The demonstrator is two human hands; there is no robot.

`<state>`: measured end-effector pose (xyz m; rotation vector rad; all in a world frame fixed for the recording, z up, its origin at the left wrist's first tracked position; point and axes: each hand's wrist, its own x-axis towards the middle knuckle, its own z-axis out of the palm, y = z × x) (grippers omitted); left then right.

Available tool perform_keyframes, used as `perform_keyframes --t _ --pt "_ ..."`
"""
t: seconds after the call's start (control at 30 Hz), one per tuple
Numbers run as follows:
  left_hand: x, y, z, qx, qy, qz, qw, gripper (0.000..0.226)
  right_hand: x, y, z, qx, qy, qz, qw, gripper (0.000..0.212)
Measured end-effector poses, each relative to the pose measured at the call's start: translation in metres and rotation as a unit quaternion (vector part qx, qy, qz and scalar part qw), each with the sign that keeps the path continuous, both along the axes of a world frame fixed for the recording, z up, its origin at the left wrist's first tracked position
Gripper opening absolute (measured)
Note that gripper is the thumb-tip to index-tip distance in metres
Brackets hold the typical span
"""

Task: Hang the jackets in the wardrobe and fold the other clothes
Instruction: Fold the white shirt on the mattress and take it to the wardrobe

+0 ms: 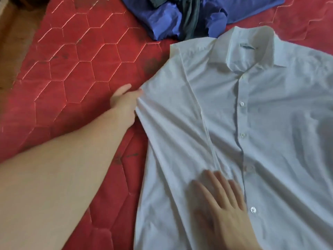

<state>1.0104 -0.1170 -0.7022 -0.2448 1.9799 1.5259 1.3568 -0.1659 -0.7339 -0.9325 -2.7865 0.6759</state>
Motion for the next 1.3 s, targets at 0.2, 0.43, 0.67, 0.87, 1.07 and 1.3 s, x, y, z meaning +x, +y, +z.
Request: perform_keyframes --t 0.2,0.43,0.67,0.87,1.07,1.3 --pt "0.038 -0.032 0.027 -0.089 0.073 -0.14 0.983 0.068 0.047 -0.04 0.023 -0.047 -0.005 -0.09 0.995 0.067" --pt "0.162 -0.112 0.031 -0.265 0.334 -0.436 0.792 0.068 0.08 -0.071 0.042 -0.245 -0.005 -0.244 0.938 0.04" --pt "0.248 -0.241 0.023 -0.293 0.29 -0.427 0.805 0.067 0.113 -0.075 0.055 -0.261 -0.058 -0.18 0.947 0.017" --pt "0.266 -0.317 0.03 -0.317 0.346 -0.547 0.693 0.055 0.216 -0.074 0.063 -0.093 -0.205 -0.071 0.972 0.047" --pt "0.267 -0.314 0.033 -0.337 0.362 -0.511 0.703 0.03 0.247 -0.072 0.06 -0.027 -0.231 -0.038 0.972 0.055" --pt "0.259 -0.315 0.026 -0.304 0.217 -0.281 0.884 0.02 0.244 -0.084 0.048 0.032 -0.156 0.064 0.985 0.034"
